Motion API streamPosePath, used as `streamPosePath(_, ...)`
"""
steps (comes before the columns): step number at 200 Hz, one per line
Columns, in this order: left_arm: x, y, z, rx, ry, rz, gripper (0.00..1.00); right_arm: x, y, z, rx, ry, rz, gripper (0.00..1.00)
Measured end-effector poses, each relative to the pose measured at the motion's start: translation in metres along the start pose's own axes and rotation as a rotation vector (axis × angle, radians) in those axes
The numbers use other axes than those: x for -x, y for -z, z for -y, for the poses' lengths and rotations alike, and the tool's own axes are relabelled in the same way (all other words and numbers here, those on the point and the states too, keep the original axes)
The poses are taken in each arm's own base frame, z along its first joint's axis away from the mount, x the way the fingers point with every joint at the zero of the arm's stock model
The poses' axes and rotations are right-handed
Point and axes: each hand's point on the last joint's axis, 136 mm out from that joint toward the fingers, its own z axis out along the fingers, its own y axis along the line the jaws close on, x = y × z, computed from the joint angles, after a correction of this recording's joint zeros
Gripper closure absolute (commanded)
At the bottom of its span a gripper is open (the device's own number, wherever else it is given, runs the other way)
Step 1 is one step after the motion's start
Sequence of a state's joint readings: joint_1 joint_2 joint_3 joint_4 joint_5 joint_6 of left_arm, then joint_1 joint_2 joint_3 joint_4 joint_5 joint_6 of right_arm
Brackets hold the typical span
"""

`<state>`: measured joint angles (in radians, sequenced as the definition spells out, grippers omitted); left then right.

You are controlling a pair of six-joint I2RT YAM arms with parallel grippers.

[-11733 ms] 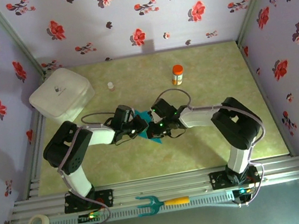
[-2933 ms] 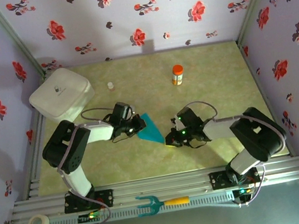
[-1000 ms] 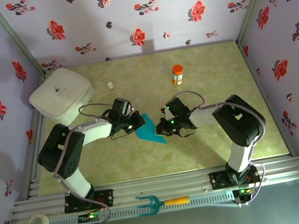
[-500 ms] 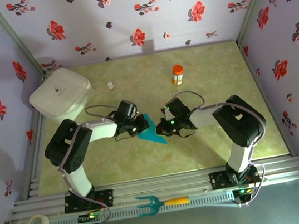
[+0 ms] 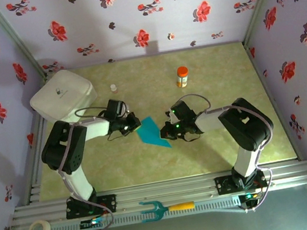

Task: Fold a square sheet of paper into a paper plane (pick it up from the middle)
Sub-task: Fourth fold the wing at the center of the table.

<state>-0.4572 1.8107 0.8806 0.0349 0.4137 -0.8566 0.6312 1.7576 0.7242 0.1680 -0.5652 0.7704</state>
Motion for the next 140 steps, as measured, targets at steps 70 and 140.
streamPosePath(70,0.021,0.016,-0.017,0.070,0.026,0.046,0.96,0.000,0.000,-0.001,0.010,0.000,0.000,1.00)
streamPosePath(140,0.008,0.047,0.047,-0.022,-0.098,0.117,0.94,-0.001,0.000,-0.002,0.012,-0.034,0.001,0.98)
